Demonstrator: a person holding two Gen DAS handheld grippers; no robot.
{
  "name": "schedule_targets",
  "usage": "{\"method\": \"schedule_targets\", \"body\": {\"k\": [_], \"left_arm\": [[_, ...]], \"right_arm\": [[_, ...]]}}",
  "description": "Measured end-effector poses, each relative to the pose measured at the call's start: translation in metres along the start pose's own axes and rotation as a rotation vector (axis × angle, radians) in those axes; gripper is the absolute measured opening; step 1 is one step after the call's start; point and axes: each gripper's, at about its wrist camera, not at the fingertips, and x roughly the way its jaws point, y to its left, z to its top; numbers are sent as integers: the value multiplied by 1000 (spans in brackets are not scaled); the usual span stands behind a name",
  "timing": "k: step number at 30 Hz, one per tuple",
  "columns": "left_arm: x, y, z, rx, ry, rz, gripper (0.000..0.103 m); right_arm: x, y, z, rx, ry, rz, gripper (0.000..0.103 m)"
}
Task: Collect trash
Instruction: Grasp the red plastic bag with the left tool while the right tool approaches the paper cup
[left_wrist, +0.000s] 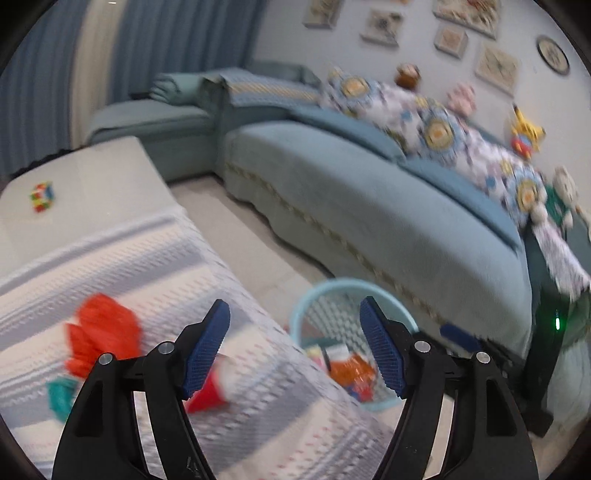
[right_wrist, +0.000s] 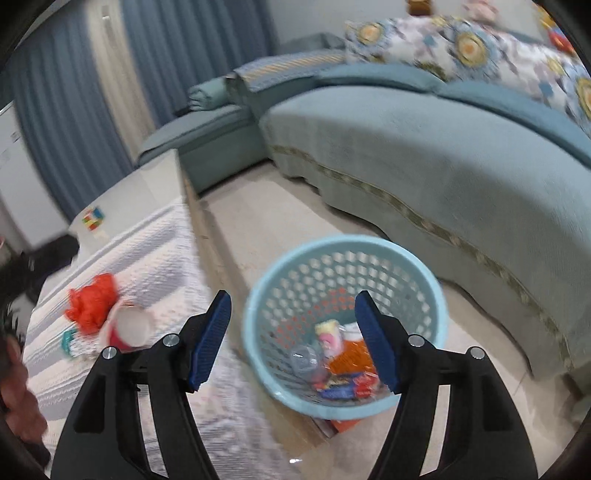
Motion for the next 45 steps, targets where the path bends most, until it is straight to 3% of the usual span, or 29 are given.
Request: {"method": "schedule_targets", "body": {"k": [3,8,10,15,19,23,26,29,32,37,45], "left_arm": [[-18,35,5,-27,-42,104,87],[-15,110,-9,-133,21,310,88],[-8,131,-15,-177,53,334,88],[13,170,-32,-302,127,278,88],[30,176,-41,-315,174,236,87],[50,180,-53,-312,214,239,79],[56,181,-54,-314,223,209,63],[54,175,-50,-291,204,213,48],[44,173,-49,-280,188,226,42],[16,166,-43,-267,123,221,41],[-33,162,-62,-257,77,256,41]], "right_arm": [[1,38,0,-86,-3,47,66],[16,95,-10,-212,36,127,66],[25,116,-16,-264,49,150,66],[47,149,-23,-332,64,203,66],[66,158,-17,-315,85,253,66],[84,167,-17,-345,111,259,66],[96,173,-18,-357,141,267,63],[104,175,-21,-360,185,285,48],[99,172,-28,-350,188,294,45],[80,175,-42,-385,193,238,45],[48,191,-65,-473,198,282,45]]}}
